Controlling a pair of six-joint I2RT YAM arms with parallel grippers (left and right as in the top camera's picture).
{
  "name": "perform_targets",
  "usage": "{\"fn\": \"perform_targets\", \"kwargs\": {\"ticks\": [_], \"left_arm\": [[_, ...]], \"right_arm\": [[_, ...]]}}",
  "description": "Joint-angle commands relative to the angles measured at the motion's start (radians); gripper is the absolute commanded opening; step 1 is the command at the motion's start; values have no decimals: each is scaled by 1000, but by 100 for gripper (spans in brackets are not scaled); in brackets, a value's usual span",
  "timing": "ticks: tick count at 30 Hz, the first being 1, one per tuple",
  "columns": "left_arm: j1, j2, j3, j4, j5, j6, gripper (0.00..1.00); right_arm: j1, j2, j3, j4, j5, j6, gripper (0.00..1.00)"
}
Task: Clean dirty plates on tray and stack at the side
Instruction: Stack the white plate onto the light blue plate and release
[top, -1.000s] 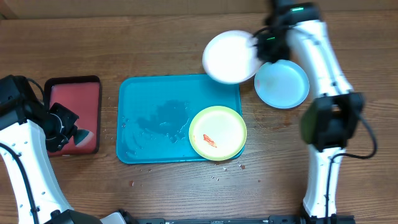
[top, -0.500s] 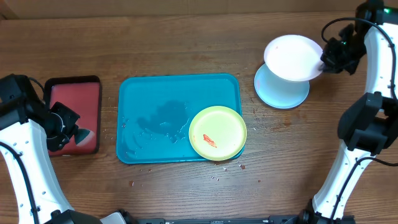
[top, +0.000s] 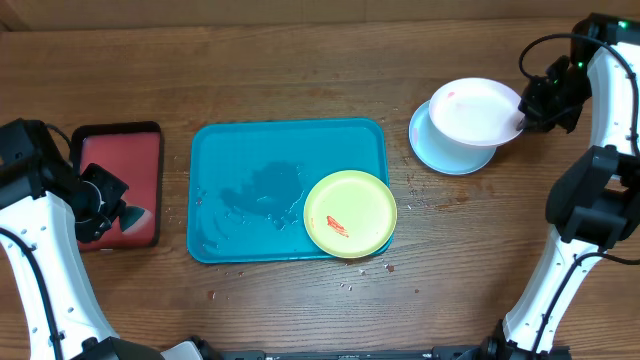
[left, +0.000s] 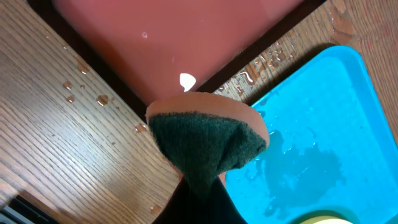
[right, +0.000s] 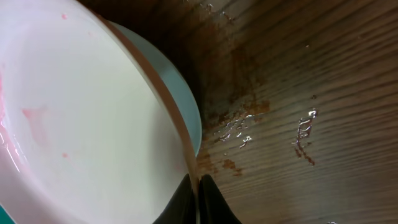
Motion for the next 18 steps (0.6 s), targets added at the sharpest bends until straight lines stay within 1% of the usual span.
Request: {"fn": "perform_targets", "kwargs": {"ticks": [1, 10, 11, 12, 13, 14, 18], "left_arm": [[-11, 2, 3, 5, -6, 24, 4], [-11, 2, 3, 8, -6, 28, 4], [-11, 2, 2, 8, -6, 28, 4], [-11, 2, 2, 8, -6, 27, 4], [-11, 2, 2, 8, -6, 27, 4], [-11, 2, 2, 8, -6, 27, 4], [-11, 2, -3, 11, -6, 27, 4]], "right_arm": [[12, -14, -38, 12, 2, -22, 4], [77, -14, -111, 74, 3, -22, 4], [79, -14, -112, 74, 3, -22, 5], [81, -14, -112, 73, 3, -18, 11], [82, -14, -112, 70, 3, -18, 24], [82, -14, -112, 68, 3, -18, 29], [82, -15, -110, 46, 18, -15, 36]]}}
